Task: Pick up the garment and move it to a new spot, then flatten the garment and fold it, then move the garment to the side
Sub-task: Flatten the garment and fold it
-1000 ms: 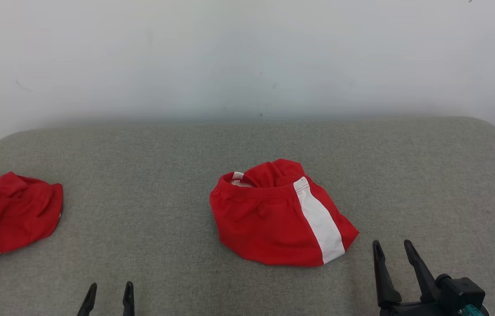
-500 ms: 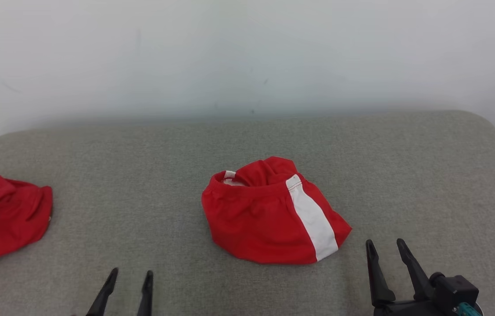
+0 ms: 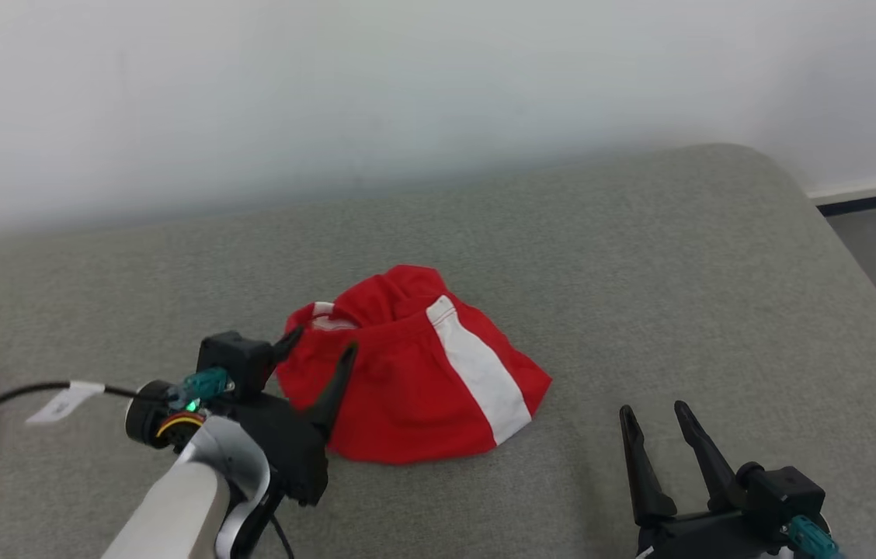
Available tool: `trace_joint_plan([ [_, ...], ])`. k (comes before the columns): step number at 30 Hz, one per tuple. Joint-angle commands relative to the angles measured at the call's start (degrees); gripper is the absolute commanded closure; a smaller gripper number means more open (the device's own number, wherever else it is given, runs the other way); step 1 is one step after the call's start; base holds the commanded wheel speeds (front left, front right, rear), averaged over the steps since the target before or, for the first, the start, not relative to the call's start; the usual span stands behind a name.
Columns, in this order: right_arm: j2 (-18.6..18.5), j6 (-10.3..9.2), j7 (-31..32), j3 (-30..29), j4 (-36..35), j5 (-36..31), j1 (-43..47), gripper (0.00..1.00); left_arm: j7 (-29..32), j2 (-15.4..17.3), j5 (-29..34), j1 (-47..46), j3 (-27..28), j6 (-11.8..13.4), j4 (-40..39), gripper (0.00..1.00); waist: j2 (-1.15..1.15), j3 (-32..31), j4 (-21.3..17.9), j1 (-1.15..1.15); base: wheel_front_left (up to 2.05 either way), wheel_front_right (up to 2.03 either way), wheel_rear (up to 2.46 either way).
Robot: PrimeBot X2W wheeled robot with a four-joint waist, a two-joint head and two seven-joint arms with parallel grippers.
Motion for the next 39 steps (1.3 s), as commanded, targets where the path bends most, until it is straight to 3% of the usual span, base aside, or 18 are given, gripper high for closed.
trace_joint_plan([
  [1,-0.1,-0.12,-0.2,0.1,-0.1,0.5,-1.0,0.00,0.5,-0.2,-0.4,-1.3,-0.3,0.1,0.8,0.00,0.00,2.3,-4.4,-0.01,0.00,0.00,0.00],
  [11,-0.1,-0.12,-1.0,1.6,0.8,1.6,-2.1,0.00,8.1,-0.9,-3.5,-11.9,-3.4,0.1,12.9,0.00,0.00,4.9,-13.6,-0.01,0.00,0.00,0.00],
  [22,-0.1,-0.12,-1.8,2.5,1.9,2.6,-2.5,0.00,13.5,-0.5,-4.8,-16.0,-4.5,0.2,18.9,0.00,0.00,5.1,-15.6,-0.01,0.00,0.00,0.00],
  [23,-0.1,-0.12,-1.9,2.5,2.0,2.7,-2.5,0.00,13.8,-0.4,-4.9,-16.1,-4.6,0.2,19.0,0.04,0.00,5.0,-15.6,-0.01,0.00,0.00,0.00],
  [25,-0.1,-0.12,-1.9,2.7,2.2,2.8,-2.7,0.00,14.7,-0.4,-5.1,-16.2,-5.3,0.2,19.2,0.73,0.00,4.9,-15.4,-0.01,0.00,0.00,0.00],
  [26,-0.1,-0.12,-1.9,2.7,2.4,2.8,-2.7,0.00,14.8,-0.4,-5.2,-16.3,-5.7,0.1,19.0,1.00,0.00,4.8,-15.4,-0.01,0.00,0.00,0.00],
  [31,-0.1,-0.12,-2.1,2.5,2.7,3.0,-3.1,0.00,11.3,-1.2,-6.6,-17.2,-6.6,0.1,16.6,1.00,0.00,4.7,-14.6,-0.01,0.00,0.00,0.00],
  [39,-0.1,-0.12,-2.2,2.1,3.0,2.6,-3.0,0.00,-0.9,-5.1,-8.1,-23.6,-7.3,0.1,8.7,1.00,0.00,3.9,-12.0,-0.01,0.00,0.00,0.00],
])
